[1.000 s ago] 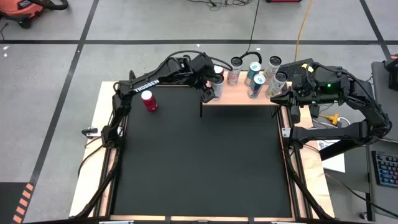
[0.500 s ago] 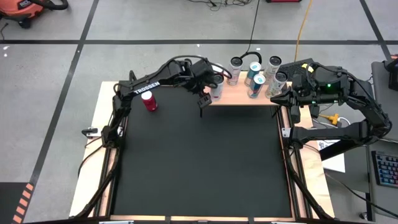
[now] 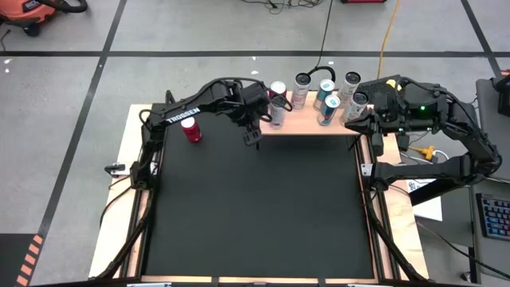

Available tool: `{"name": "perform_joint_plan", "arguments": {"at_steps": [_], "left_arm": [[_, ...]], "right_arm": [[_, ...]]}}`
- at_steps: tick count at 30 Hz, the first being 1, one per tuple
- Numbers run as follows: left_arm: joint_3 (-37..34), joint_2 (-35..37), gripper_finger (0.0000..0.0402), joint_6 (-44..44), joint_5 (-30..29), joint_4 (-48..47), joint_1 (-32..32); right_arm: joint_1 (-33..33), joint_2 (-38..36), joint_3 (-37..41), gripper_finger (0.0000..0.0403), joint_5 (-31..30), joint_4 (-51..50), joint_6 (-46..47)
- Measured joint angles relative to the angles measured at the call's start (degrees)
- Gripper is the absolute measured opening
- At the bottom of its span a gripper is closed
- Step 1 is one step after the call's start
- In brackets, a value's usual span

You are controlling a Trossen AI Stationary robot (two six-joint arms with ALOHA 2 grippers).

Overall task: Place canned beverage on shelf
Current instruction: Put the white-pink soda can on the shelf aligned with the other white-pink soda can

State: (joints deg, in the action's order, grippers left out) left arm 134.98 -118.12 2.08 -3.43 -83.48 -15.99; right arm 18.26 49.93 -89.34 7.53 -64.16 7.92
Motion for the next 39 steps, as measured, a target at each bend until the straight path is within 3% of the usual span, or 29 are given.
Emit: {"name": "perform_joint_plan", "arguments": {"at_steps": [7,13,22,26,31,39], "left_arm": [[0.0,2.92,0.0311,-0.93,-2.49,0.68,0.02],[0.0,6.17,0.0311,2.18,-2.8,0.56,0.02],[0.02,7.78,0.0311,6.2,-2.86,-0.09,0.28],[0.02,7.73,0.0311,6.24,-2.86,-0.11,0.37],[0.02,7.73,0.0311,6.26,-2.86,-0.11,0.37],[0.02,7.73,0.0311,6.2,-2.86,-0.13,0.35]], "right_arm": [[0.01,2.36,0.02,0.0,-0.1,4.81,1.81],[0.02,5.66,0.02,0.0,-0.04,15.74,4.6],[0.02,9.27,0.02,0.0007,-0.31,19.14,-2.22],[0.01,10.64,0.02,0.0044,-0.35,18.55,-4.56],[0.02,12.62,0.02,0.0118,-0.48,18.09,-9.42],[0.02,15.19,0.02,0.0232,-8.56,14.1,-10.39]]}}
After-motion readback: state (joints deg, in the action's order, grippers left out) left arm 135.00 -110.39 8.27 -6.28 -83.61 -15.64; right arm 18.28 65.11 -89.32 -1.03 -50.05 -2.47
